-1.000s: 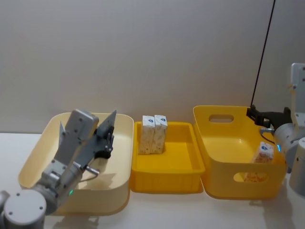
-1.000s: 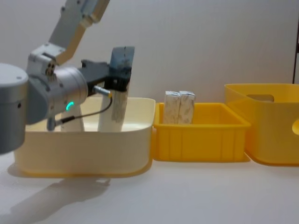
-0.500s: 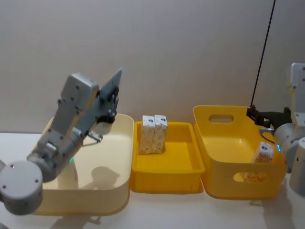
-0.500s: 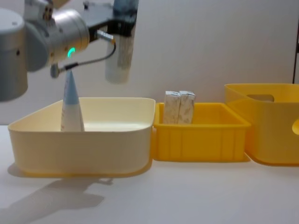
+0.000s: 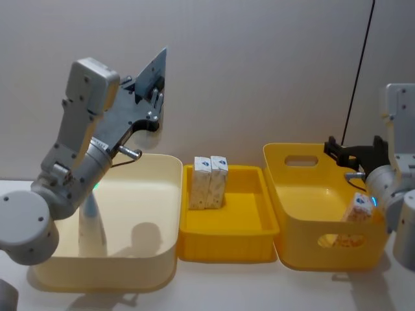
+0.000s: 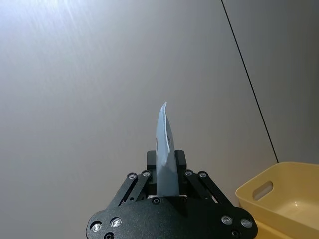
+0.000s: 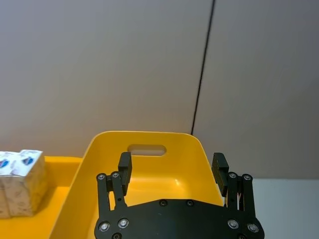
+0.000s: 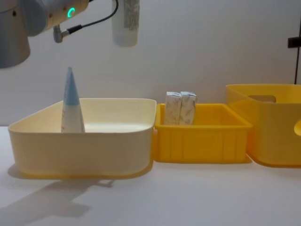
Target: Bimanual collaborative sorting of washing and personal care products
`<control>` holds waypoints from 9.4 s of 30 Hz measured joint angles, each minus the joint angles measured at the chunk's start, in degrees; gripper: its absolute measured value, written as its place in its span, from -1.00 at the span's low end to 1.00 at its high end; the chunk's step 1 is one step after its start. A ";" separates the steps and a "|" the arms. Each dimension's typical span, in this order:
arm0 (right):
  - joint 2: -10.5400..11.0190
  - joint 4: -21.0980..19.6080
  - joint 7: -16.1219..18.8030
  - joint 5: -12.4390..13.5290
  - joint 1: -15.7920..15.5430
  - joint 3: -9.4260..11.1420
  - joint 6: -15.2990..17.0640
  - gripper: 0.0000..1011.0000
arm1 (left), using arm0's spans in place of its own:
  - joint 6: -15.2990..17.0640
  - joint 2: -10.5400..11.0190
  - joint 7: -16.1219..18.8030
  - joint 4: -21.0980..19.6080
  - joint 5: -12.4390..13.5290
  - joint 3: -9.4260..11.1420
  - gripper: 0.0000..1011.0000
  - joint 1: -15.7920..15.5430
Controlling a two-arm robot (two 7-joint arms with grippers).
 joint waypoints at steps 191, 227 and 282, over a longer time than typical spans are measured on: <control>-2.62 31.57 21.49 4.52 22.33 -16.86 -27.31 0.32 | 1.59 -3.18 -1.58 -3.39 2.05 -2.82 0.98 2.13; 3.98 34.64 14.37 2.63 25.96 -9.61 -3.29 0.32 | 1.59 -3.18 -1.58 -3.39 2.05 -2.82 0.98 2.13; 8.80 41.18 34.52 2.01 32.97 -13.74 14.60 0.43 | 1.59 -3.18 -1.58 -3.39 2.05 -2.82 0.98 2.13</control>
